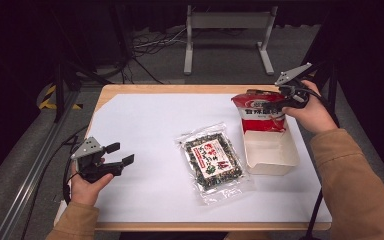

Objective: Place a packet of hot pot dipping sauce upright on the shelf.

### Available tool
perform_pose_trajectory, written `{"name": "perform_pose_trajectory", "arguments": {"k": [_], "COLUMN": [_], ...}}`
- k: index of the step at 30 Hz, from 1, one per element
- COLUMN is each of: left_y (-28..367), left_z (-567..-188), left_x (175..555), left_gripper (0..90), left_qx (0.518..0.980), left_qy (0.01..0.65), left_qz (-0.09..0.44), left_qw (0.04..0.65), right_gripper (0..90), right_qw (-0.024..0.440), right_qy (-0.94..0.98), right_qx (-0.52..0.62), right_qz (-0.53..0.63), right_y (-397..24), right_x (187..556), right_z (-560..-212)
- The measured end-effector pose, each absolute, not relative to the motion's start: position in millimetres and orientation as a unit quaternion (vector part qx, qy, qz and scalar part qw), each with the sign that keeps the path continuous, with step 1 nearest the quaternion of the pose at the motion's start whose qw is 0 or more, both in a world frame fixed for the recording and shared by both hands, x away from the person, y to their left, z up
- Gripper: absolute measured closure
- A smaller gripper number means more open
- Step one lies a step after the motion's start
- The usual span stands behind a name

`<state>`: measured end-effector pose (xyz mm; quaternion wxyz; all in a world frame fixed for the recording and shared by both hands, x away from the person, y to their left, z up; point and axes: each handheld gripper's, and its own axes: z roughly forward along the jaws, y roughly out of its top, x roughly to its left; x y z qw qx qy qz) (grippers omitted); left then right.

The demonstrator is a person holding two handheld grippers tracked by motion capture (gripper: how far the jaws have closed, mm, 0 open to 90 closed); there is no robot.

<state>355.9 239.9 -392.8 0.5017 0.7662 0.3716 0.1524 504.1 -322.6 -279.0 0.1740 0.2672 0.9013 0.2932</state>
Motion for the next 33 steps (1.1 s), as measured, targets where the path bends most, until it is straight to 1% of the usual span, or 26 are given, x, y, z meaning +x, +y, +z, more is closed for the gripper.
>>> {"name": "perform_pose_trajectory", "arguments": {"k": [1,3,4,5,6,8,9,10,11,13,16,18,19,24,26,33], "left_y": [240.0,240.2,240.3,240.4,240.4,240.2,239.4,239.4,239.1,237.9,237.0,237.6,238.1,238.0,238.1,238.2], "left_z": [-392.8,-392.7,-392.8,-392.9,-392.9,-392.9,-392.8,-392.8,-393.0,-393.2,-393.1,-393.6,-393.6,-393.9,-393.8,-393.3], "left_x": [356.0,356.0,356.0,356.0,356.0,356.2,356.3,356.3,356.7,356.6,356.9,357.8,357.9,357.7,357.2,356.8], "left_gripper": [27.3,27.3,27.3,27.3,27.3,27.3,27.3,27.3,27.3,27.3,27.3,27.3,27.3,27.3,27.3,27.3], "left_qx": [0.766,0.765,0.765,0.765,0.765,0.765,0.767,0.767,0.767,0.767,0.768,0.767,0.768,0.769,0.765,0.765], "left_qy": [0.371,0.371,0.371,0.372,0.372,0.371,0.37,0.37,0.368,0.371,0.369,0.367,0.368,0.367,0.371,0.37], "left_qz": [0.153,0.152,0.153,0.153,0.153,0.151,0.151,0.151,0.154,0.151,0.15,0.152,0.152,0.151,0.149,0.148], "left_qw": [0.503,0.504,0.504,0.504,0.504,0.504,0.502,0.502,0.502,0.502,0.502,0.503,0.501,0.501,0.504,0.506], "right_gripper": [63.8,62.2,59.1,58.0,58.0,62.6,67.1,67.1,69.8,77.7,76.9,75.8,76.8,87.3,87.8,88.1], "right_qw": [0.186,0.191,0.198,0.214,0.214,0.202,0.202,0.202,0.203,0.198,0.196,0.19,0.191,0.178,0.173,0.183], "right_qy": [0.899,0.898,0.896,0.893,0.893,0.893,0.897,0.897,0.897,0.893,0.895,0.901,0.9,0.899,0.899,0.895], "right_qx": [0.266,0.267,0.268,0.271,0.271,0.281,0.28,0.28,0.279,0.288,0.295,0.307,0.307,0.317,0.32,0.33], "right_qz": [0.294,0.293,0.293,0.289,0.289,0.287,0.276,0.276,0.275,0.283,0.271,0.241,0.245,0.246,0.243,0.24], "right_y": [-323.7,-324.5,-326.4,-331.9,-331.9,-342.0,-345.7,-345.7,-348.3,-354.8,-356.6,-358.2,-359.2,-362.0,-361.6,-364.4], "right_x": [503.2,502.6,501.1,498.6,498.6,495.7,494.0,494.0,492.4,489.0,488.7,489.3,489.1,488.0,488.1,491.1], "right_z": [-277.6,-276.8,-275.6,-273.5,-273.5,-276.3,-279.1,-279.1,-281.2,-282.4,-284.5,-294.9,-296.5,-298.7,-300.2,-310.5]}}
